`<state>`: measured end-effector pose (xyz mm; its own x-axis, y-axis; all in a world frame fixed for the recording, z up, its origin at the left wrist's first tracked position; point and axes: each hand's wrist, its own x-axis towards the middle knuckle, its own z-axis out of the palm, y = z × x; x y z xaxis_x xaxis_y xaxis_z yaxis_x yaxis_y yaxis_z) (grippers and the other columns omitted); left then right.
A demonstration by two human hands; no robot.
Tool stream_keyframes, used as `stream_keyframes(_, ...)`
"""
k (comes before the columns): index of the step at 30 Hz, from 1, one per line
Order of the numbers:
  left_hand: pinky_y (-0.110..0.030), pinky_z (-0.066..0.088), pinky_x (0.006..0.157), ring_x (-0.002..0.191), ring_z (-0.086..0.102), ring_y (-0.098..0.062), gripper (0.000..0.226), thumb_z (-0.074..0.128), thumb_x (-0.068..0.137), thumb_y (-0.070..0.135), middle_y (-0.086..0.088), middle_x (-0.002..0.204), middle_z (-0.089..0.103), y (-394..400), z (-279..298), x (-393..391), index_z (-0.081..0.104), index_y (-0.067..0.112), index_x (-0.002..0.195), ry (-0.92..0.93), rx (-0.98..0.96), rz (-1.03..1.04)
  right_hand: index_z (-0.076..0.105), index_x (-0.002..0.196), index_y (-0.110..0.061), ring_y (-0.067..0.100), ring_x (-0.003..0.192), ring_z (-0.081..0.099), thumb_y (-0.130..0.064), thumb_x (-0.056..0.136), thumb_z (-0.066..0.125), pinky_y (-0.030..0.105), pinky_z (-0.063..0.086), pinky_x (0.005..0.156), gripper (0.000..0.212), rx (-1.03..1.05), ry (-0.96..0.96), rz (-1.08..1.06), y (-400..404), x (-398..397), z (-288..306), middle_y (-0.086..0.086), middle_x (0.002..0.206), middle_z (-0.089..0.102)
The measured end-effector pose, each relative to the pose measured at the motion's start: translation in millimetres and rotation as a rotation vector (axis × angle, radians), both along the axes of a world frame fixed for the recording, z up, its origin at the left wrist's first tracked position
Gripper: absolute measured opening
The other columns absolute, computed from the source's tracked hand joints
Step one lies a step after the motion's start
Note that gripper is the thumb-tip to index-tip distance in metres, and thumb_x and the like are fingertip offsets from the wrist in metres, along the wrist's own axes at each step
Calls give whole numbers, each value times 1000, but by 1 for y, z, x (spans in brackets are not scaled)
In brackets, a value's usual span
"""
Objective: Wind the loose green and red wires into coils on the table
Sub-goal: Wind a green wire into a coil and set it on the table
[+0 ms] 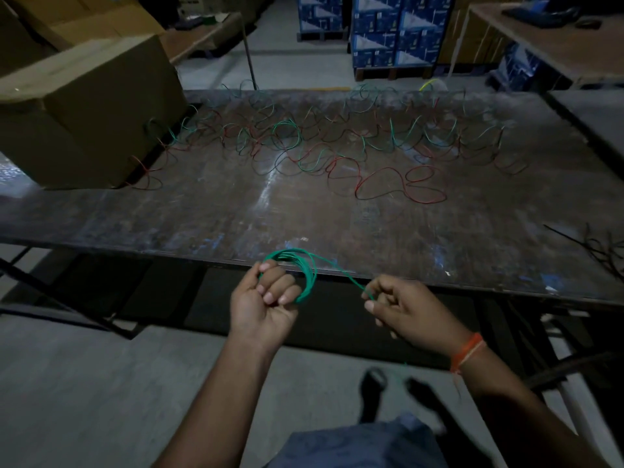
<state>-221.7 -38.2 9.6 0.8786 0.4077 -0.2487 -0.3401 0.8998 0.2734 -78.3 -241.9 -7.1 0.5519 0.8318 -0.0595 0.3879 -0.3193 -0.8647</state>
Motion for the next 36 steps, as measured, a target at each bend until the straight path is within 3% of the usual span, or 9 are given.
stream_keyframes(3,-19,30,44,41,31,-4,37,28,106,24,8,49,32,9,-1,2,45,20,74,13,12,112,63,100,-25,3,56,60,-22,93,66,26,47,59,8,-132,-273,138,-8,-3,0,-10,70,69)
stream_keyframes(6,-19,37,47,45,38,-5,34,29,107,31,10,54,39,1,0,9,43,21,78,105,157,188,67,99,-28,-3,70,57,-27,90,63,20,43,66,9,-68,-406,273,-5,-16,16,-15,78,66)
stream_keyframes(13,-24,48,52,48,56,-15,35,30,109,24,-5,55,59,-33,-1,18,47,4,87,368,890,238,70,94,-20,-2,73,56,-21,90,66,18,43,67,5,167,-495,298,21,-34,64,-10,84,68)
stream_keyframes(16,-20,43,52,47,52,-7,41,32,110,21,2,51,57,-41,1,15,48,1,77,441,1170,209,71,91,-17,1,79,64,-19,91,69,25,50,73,2,198,-504,310,31,-31,76,-10,85,71)
stream_keyframes(18,-26,40,49,44,48,-17,50,35,108,32,-3,49,53,-42,1,11,48,-1,72,426,1250,154,72,90,-17,4,80,66,-16,91,70,25,52,76,3,231,-510,310,36,-26,83,-10,83,72)
stream_keyframes(26,-19,17,45,44,20,-11,39,42,93,49,-1,53,30,-40,9,1,51,13,80,329,1045,-131,77,96,-17,9,88,67,-13,93,70,24,52,78,8,373,-303,-2,50,-5,55,-6,90,72)
stream_keyframes(31,-14,15,43,42,13,-7,29,47,94,42,3,53,22,-47,13,2,48,16,81,190,824,-185,70,100,-18,11,99,62,-26,103,49,29,48,89,23,346,-177,-64,58,-14,22,1,97,64)
stream_keyframes(34,-16,13,42,40,13,-5,28,46,96,39,5,53,21,-51,10,2,47,16,82,116,677,-199,66,93,-11,12,82,62,-44,105,38,42,49,77,45,340,6,-170,59,-29,14,9,84,66)
stream_keyframes(36,-18,15,40,39,15,-5,30,41,100,39,7,52,23,-54,8,3,48,16,82,41,576,-245,58,78,-8,10,66,53,-51,105,35,44,46,63,55,321,7,-264,59,-35,13,9,67,57)
